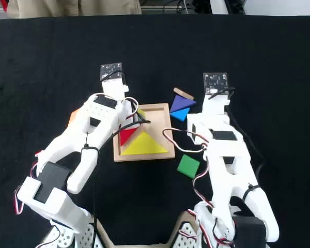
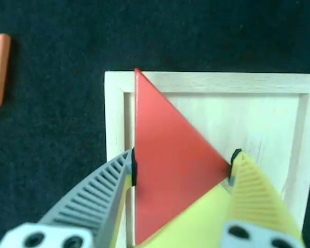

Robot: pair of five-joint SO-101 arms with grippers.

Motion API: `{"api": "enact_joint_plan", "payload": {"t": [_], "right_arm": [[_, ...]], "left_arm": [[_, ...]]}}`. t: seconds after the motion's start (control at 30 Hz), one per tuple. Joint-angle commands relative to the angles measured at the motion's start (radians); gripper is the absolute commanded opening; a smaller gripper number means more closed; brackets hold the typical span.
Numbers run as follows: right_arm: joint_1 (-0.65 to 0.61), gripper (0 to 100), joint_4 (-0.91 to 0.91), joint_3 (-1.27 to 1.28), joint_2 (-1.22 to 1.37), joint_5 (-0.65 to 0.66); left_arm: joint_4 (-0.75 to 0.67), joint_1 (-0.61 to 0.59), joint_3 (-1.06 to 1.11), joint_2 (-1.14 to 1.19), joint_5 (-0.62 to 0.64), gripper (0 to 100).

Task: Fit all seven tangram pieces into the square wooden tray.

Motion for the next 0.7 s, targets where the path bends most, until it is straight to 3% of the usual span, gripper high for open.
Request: {"api": "enact_joint_plan", "payload": {"t": [0.0, 0.27, 0.53, 0.67], "right_arm": [[-0.017, 1.1, -0.018, -0.012, 0.01, -0.011], [-0.017, 1.1, -0.017, -0.012, 0.01, -0.009], [-0.018, 1.1, -0.017, -0.012, 0.01, -0.009], [-0.018, 1.1, -0.018, -0.012, 0.01, -0.009]], "left_arm": [[-0.008, 0.008, -0.033, -0.009, 0.005, 28], [-0.006, 0.007, -0.016, -0.009, 0.005, 36], [-0.015, -0.004, -0.019, -0.021, 0.003, 35], [-0.018, -0.001, -0.153, -0.032, -0.032, 35]]}}
